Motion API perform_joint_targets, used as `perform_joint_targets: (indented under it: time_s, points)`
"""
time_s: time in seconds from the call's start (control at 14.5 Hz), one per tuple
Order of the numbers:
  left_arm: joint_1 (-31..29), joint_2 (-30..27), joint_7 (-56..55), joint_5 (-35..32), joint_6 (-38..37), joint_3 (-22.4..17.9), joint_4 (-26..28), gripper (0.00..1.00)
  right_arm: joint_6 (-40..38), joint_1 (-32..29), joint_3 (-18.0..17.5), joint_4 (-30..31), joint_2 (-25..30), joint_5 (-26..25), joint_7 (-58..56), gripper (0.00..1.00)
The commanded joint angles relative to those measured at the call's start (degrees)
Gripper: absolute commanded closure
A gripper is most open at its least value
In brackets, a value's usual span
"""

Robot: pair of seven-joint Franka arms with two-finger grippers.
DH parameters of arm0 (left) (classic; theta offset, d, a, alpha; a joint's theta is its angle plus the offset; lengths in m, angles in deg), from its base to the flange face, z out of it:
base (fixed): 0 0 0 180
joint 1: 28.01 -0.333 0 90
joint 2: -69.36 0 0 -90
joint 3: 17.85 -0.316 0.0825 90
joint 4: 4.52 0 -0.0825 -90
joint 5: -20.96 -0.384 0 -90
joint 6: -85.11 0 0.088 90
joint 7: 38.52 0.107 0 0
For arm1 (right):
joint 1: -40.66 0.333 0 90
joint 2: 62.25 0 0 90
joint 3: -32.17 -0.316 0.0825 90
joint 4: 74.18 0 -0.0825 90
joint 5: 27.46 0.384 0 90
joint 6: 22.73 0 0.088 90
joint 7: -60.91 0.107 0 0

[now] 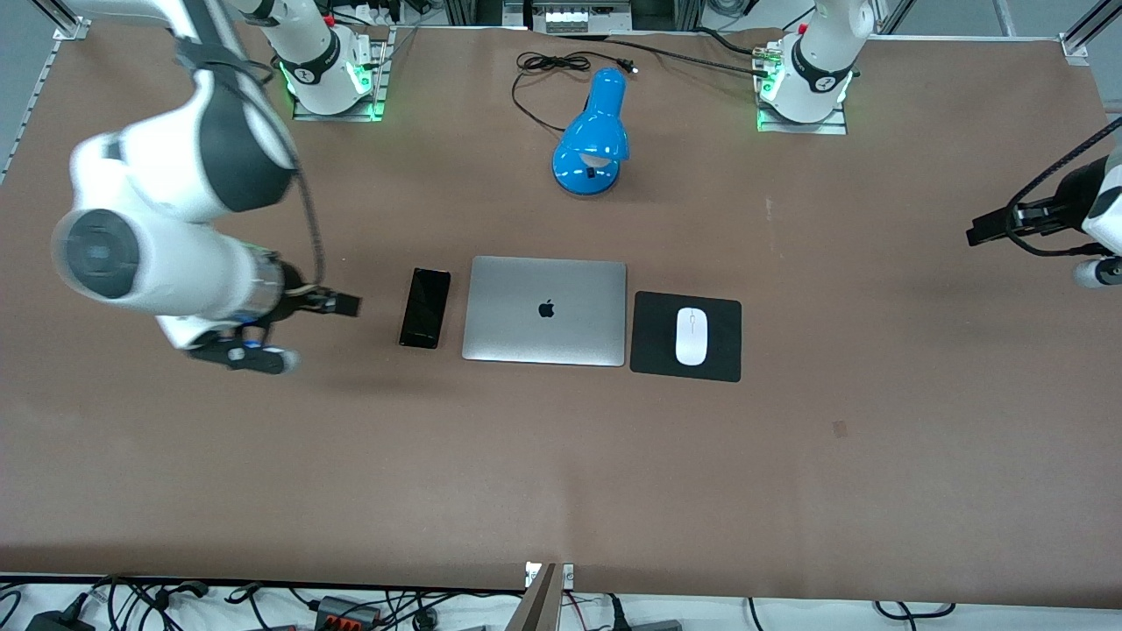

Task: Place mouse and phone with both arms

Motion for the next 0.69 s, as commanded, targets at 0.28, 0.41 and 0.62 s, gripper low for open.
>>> perform_joint_targets:
  time_s: [0.28, 0.41, 0.62]
  points:
    - [-0.4, -0.5, -3.6, 1.1, -7.8, 0.7, -5.5, 0.0, -1.1, -6.0, 3.5, -2.7, 5.2, -0.3, -15.4, 0.0]
    - [1.2, -1.8, -3.9, 1.0, -9.0, 0.5, -4.9, 0.0, -1.7, -6.3, 8.3, -2.5, 6.9, -0.4, -22.0, 0.0]
    - [4.4, -2.0, -3.5, 1.1, -8.5, -2.1, -5.2, 0.0, -2.0, -6.4, 12.6, -2.8, 8.7, -0.3, -26.9, 0.0]
